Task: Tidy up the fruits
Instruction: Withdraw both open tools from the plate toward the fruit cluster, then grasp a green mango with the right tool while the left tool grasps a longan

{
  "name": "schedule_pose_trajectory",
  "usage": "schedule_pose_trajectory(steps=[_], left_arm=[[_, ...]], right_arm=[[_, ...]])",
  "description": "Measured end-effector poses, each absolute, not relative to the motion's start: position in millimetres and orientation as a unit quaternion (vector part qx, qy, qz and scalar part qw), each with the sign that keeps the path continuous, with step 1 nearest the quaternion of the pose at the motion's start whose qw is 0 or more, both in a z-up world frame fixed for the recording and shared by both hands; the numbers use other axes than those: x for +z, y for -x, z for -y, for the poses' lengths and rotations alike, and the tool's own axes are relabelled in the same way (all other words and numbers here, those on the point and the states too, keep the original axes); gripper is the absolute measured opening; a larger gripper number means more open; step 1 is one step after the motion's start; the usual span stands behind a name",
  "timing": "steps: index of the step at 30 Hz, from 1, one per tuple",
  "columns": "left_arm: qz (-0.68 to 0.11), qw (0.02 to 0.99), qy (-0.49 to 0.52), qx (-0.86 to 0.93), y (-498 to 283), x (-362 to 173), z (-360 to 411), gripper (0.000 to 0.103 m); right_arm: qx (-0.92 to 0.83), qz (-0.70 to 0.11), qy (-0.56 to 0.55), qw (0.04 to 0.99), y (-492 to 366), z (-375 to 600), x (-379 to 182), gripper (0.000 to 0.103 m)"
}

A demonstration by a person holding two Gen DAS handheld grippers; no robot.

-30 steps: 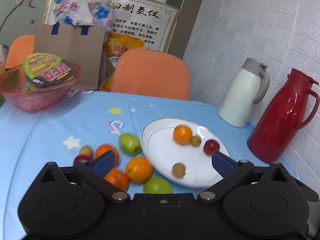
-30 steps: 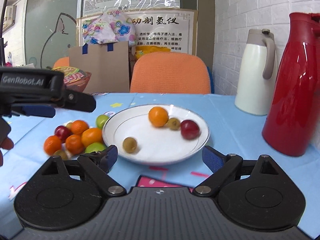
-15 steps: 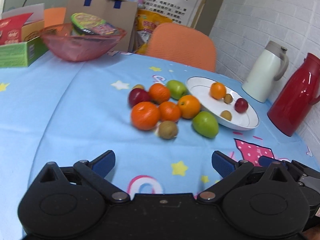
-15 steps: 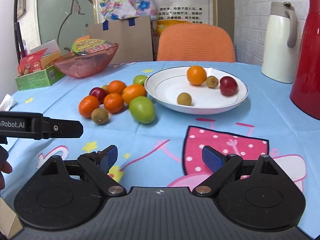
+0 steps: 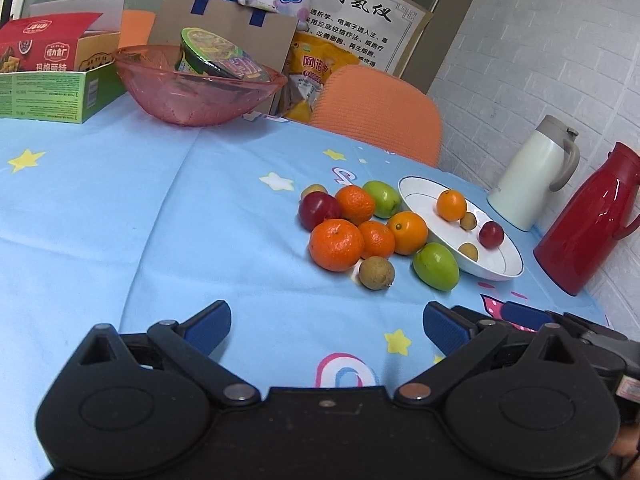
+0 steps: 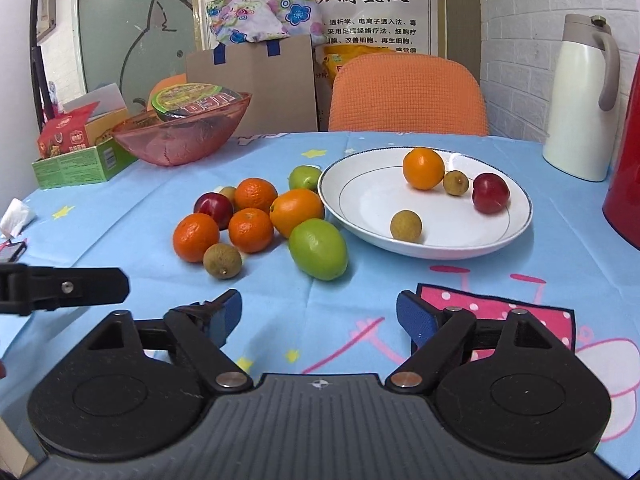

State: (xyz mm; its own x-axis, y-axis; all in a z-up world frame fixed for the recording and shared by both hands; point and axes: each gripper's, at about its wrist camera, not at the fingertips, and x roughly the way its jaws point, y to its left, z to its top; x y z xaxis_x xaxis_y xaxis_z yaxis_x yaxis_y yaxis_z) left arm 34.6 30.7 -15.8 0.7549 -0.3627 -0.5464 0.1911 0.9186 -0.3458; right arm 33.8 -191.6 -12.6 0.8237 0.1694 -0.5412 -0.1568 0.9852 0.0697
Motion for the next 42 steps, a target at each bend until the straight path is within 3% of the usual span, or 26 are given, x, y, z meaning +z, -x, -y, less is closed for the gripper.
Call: schedule_pose_trajectory(steps=[15, 20, 26, 32, 42], left_arm=[[-0.325, 0.918, 0.136, -0.184, -46, -19, -28, 0.103], [-0.329, 0.915, 0.137, -0.188, -49, -18, -23, 0.103], [-0.329, 0.912, 0.145, -0.197, -56, -15, -18, 0.103], [-0.34, 0.908, 0.145, -0.198, -75, -18, -1, 0.093], [-0.348, 0.91, 0.131, -0.186, -99, -27, 23, 0.091]], right_arm=[[0.09, -0.29, -0.01, 0.953, -74, 187, -19, 0.097], [0.099, -0.292, -0.013, 0.951, -80, 187, -19, 0.071], [0.092, -0.3, -0.027, 0.949, -70, 190, -18, 0.07], [0.089, -0.31, -0.025, 0.946, -46, 198, -15, 0.07], [0.098, -0.314, -0.023, 0.944, -36, 199, -14, 0.071]])
